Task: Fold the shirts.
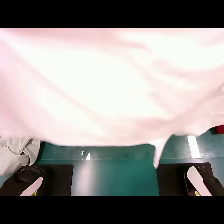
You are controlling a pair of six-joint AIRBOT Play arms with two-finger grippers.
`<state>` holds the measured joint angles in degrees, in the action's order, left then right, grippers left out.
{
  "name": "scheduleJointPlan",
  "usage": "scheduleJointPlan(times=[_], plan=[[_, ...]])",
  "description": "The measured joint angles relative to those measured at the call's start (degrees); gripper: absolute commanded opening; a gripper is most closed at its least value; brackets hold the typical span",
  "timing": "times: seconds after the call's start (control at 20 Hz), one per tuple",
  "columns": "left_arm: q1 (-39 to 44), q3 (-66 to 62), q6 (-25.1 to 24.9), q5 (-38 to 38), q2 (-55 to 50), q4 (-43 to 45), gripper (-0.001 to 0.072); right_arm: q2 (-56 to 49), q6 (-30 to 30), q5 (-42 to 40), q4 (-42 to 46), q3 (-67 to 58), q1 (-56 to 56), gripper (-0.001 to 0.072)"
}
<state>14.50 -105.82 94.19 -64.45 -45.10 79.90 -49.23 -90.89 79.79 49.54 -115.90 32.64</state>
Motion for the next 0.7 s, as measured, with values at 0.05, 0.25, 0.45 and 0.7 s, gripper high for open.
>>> scheduleJointPlan(times=[0.05,0.25,0.45,0.7], plan=[[0.0,4.7,0.0,0.0,0.0,0.2,0.003,-2.3,-0.2,2.2,-1.3,0.5,-0.4,0.0013],[0.0,22.7,0.0,1.9,-2.3,1.1,0.003,-11.4,-0.6,8.2,0.5,8.2,-8.3,0.0013],[0.0,34.7,-0.1,7.0,-8.9,2.2,0.0029,-20.3,-0.6,5.3,11.4,17.7,-21.6,0.0014],[-0.1,38.5,-0.2,15.8,-20.4,2.6,0.003,-30.3,-0.6,-8.0,19.6,24.1,-32.1,0.0015]])
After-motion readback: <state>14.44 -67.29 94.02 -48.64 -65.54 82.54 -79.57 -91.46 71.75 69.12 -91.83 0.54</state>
